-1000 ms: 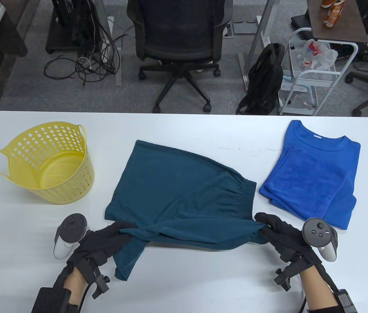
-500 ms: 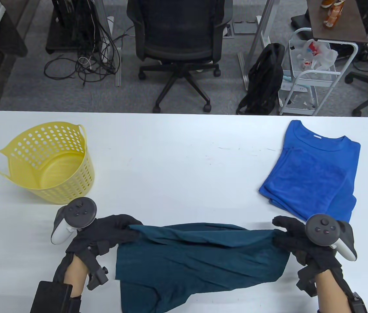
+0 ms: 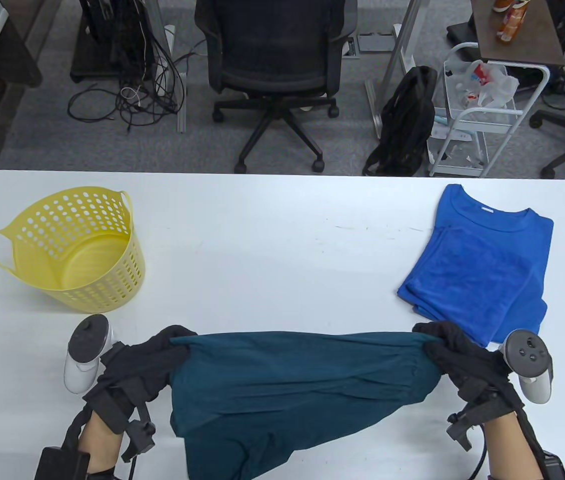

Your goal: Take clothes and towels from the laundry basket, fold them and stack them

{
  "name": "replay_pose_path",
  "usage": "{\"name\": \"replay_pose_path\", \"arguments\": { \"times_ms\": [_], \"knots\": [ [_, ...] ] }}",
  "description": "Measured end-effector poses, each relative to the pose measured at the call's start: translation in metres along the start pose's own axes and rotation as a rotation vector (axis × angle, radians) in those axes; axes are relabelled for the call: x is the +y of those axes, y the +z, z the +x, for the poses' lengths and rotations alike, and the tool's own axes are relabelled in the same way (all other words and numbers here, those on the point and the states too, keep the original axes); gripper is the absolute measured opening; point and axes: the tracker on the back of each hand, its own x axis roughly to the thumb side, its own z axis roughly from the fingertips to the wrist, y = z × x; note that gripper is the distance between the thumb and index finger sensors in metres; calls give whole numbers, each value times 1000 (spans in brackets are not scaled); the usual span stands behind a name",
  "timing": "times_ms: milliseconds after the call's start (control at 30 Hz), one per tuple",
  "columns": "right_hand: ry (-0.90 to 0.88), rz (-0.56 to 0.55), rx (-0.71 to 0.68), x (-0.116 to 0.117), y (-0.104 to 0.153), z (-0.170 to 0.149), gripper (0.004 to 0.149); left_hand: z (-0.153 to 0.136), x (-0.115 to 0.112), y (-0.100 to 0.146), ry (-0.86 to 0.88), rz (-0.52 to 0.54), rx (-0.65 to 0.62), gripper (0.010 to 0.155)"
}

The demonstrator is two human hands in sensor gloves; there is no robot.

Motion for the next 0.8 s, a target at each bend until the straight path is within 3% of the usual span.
{"name": "replay_pose_path", "arguments": {
  "times_ms": [100, 167, 233, 267, 367, 433, 500, 567, 633, 700, 800],
  "knots": [
    [300, -11, 176, 11, -5, 3, 45, -31, 1, -2, -307, -53, 435, 49],
    [450, 1, 231, 23, -12, 1, 46, -59, 0, -8, -353, -79, 665, 48],
    [565, 27, 263, 37, -19, -4, 45, -77, -3, -16, -547, 17, 805, 46],
    [628, 36, 273, 47, -23, -7, 45, -78, -6, -21, -762, 85, 875, 47],
    [807, 38, 256, 68, -32, -15, 45, -67, -17, -32, -1163, 210, 854, 46],
    [877, 35, 263, 74, -35, -17, 45, -67, -23, -38, -1285, 234, 794, 46],
    [879, 28, 246, 76, -38, -19, 45, -75, -24, -47, -1375, 163, 682, 46],
    [851, 40, 257, 76, -40, -22, 44, -83, -22, -52, -1417, 121, 618, 46],
    [845, 50, 202, 75, -40, -25, 43, -83, -22, -55, -1458, 185, 546, 45],
    [826, 48, 203, 73, -41, -25, 42, -82, -19, -60, -1476, 124, 550, 43],
    [766, 9, 159, 64, -37, -22, 42, -68, -7, -60, -1366, 150, 555, 41]
  ]
}}
